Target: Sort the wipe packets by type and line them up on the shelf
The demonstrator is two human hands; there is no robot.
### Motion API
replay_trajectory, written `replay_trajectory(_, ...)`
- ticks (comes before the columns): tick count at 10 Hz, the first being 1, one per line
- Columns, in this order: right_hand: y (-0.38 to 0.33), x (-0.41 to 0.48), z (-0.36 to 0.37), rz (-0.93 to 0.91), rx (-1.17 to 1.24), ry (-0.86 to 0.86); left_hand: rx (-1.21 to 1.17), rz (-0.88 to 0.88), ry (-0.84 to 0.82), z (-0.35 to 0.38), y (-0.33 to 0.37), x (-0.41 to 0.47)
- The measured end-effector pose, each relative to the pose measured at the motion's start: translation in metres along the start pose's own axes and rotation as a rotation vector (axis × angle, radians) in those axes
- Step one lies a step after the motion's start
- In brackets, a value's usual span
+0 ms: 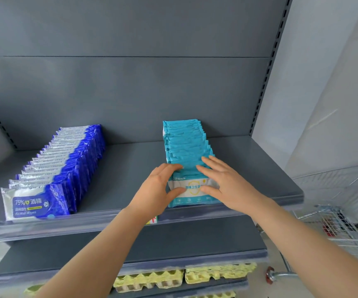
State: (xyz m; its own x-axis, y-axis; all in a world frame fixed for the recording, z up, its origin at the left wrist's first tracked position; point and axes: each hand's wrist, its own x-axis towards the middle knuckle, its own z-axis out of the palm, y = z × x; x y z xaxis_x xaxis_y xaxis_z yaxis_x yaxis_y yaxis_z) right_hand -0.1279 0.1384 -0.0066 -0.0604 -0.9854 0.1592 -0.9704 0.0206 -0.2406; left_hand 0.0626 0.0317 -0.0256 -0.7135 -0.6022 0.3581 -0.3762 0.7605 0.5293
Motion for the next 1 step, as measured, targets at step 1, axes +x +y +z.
replay_trajectory(1,-0.0065,-0.0073,-0.0177,0.009,-0.089,0.082,0.015,-0.041,0.078,-0.0112,0.0004,-0.0122)
